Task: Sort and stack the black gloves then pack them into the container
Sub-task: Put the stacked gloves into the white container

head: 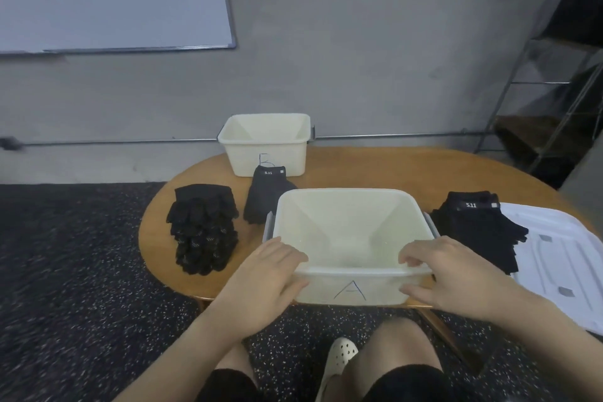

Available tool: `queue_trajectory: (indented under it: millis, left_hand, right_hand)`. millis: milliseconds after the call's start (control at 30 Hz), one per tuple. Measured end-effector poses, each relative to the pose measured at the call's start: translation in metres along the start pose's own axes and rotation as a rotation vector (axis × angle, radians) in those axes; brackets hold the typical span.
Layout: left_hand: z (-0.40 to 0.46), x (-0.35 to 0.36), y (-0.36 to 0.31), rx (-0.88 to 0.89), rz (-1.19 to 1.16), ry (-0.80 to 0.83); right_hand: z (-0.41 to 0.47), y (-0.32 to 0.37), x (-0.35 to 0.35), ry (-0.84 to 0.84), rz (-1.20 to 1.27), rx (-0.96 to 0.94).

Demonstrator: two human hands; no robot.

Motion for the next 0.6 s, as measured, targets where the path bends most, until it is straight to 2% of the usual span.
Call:
queue_trajectory:
  millis: [167,267,433,600]
  left_hand:
    - [-0.002,-0.071,0.056,-0.149,-0.099,-0.138]
    - [0.005,-0.108,0.118,-0.326,-0.097,-0.199]
    - [0.024,-0.115,0.226,-0.599,-0.172,-0.062]
    - [0.045,-0.09,0.287,-0.663,-0.209,0.129]
  right_hand:
    - [0.03,0.029,-0.024,-0.038,0.113,-0.07]
    - [0.067,0.06,-0.033,-0.09,0.123,-0.118]
    - [0.149,0.124,-0.034,-0.115,0.303,-0.204]
    - [0.231,0.184,-0.009,-0.059,0.395,-0.248]
Point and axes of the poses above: each hand's wrist, its own z-axis towards the middle knuckle, its own x-axis out of the palm, y = z × x, the point moved 10 cm from there along z, towards the middle knuckle, and after that the axes turned 5 degrees about -y, right-handed, at the moved point
